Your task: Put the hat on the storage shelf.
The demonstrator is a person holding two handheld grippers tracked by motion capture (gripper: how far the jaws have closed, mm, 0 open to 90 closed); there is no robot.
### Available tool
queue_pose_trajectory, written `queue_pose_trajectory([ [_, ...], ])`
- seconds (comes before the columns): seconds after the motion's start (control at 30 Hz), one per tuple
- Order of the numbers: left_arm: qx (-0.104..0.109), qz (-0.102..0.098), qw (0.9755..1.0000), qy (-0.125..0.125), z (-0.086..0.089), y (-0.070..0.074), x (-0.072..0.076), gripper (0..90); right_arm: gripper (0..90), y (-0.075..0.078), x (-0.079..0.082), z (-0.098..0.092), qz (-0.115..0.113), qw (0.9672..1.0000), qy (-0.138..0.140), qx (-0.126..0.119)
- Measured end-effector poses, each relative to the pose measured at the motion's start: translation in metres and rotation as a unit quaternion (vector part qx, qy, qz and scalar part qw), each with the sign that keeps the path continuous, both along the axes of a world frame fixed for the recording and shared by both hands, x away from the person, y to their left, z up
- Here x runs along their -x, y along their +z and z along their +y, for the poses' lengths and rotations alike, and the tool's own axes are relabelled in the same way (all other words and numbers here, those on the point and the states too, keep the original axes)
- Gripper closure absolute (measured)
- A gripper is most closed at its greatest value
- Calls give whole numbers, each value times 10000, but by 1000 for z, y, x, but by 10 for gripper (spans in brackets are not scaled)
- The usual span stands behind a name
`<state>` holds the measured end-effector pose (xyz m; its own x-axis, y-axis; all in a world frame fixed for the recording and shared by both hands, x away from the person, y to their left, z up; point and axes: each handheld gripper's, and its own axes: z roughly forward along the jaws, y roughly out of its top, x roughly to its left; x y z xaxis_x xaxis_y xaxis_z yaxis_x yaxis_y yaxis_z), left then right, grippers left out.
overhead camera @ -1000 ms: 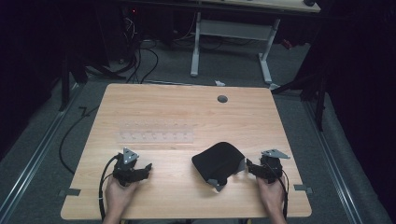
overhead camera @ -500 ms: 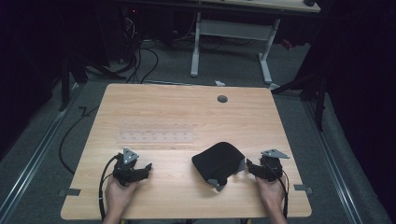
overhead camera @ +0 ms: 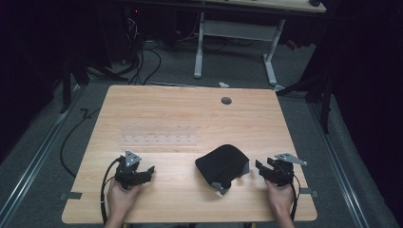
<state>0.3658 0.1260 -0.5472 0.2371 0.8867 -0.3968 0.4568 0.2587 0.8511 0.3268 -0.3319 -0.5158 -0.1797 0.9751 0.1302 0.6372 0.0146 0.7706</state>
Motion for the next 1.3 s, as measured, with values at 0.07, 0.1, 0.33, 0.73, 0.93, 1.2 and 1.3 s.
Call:
queue_pose_trajectory([
  [0.07, 1, -2, 10000, 2, 0, 0, 0, 264, 442, 7, 4, -3, -141, 9996, -1, -252],
  [0.1, -1, -2, 10000, 1, 0, 0, 0, 264, 448, 10, 6, -4, -214, 9994, 23, -277],
  [0.33, -1, -2, 10000, 2, 0, 0, 0, 265, 456, 26, 13, -4, -460, 9980, 226, -376],
  [0.73, -2, -2, 10000, 2, 0, 0, 0, 264, 407, 39, 24, 17, -650, 9930, 838, -516],
  [0.93, -3, -2, 10000, 8, 0, 0, 0, 265, 369, 36, 21, 27, -533, 9921, 990, -556],
  [1.2, -1, -4, 10000, 14, 0, 0, 0, 265, 343, 30, 11, 36, -418, 9926, 1017, -515],
  [1.3, -2, -3, 10000, 14, 0, 0, 0, 265, 335, 24, 6, 42, -332, 9928, 1053, -473],
])
